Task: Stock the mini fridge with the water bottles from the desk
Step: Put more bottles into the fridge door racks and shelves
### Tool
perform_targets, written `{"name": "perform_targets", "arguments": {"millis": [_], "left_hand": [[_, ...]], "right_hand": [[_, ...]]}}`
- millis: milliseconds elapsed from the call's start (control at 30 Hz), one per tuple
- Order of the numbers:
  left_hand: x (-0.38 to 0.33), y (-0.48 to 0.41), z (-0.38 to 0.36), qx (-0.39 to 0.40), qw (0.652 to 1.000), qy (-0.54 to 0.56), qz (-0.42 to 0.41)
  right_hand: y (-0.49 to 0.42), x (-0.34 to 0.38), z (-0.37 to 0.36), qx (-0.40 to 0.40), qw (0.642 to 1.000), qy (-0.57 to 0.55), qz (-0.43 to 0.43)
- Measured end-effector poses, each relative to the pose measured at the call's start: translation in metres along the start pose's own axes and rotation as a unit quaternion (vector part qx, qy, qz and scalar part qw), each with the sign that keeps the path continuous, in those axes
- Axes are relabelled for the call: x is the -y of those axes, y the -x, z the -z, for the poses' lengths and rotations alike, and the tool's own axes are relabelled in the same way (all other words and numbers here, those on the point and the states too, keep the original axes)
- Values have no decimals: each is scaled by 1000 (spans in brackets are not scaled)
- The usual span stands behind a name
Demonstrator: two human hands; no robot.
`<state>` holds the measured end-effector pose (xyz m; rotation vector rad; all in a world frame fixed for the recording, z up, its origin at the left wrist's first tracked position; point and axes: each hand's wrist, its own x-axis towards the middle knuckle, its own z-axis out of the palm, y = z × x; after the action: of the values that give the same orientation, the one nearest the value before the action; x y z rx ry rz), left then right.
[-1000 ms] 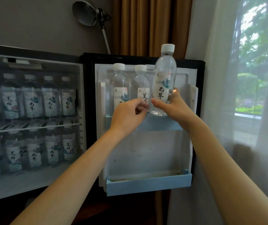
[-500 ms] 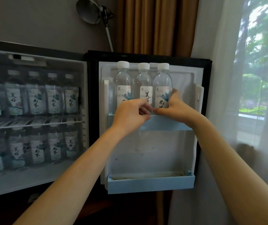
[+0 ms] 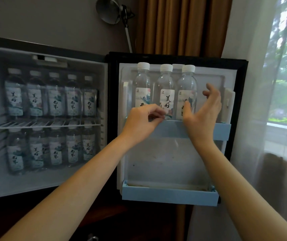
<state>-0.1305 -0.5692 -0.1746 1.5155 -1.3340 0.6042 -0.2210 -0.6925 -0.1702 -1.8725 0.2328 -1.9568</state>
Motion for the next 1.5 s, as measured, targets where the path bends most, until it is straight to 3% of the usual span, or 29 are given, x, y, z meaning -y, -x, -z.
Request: {"name": "perform_targets", "arguments": {"millis": [100, 233, 433, 600, 933, 1133, 1233, 1500], "left_hand": [[9, 17, 16, -73, 996, -50, -32], [26, 47, 50, -155, 982, -103, -45], [68, 106, 136, -141, 971, -184, 56], [90, 178, 230, -143, 934, -263, 195], [92, 323, 398, -208, 788, -362, 452], [130, 372, 453, -252, 710, -328, 570], [162, 380, 471, -226, 693, -321, 605], [261, 366, 502, -189, 676, -353, 619]], "right_hand": [[18, 15, -14, -9, 997, 31, 75], [44, 46, -51, 49, 985, 38, 161], [97, 106, -123, 164, 964, -32, 206], [153, 153, -191, 289, 937, -82, 179], [301, 265, -305, 514, 826, -192, 124], [368, 303, -376, 680, 696, -171, 155], [386, 320, -419, 731, 643, -157, 166], [434, 324, -517, 782, 593, -117, 151]]}}
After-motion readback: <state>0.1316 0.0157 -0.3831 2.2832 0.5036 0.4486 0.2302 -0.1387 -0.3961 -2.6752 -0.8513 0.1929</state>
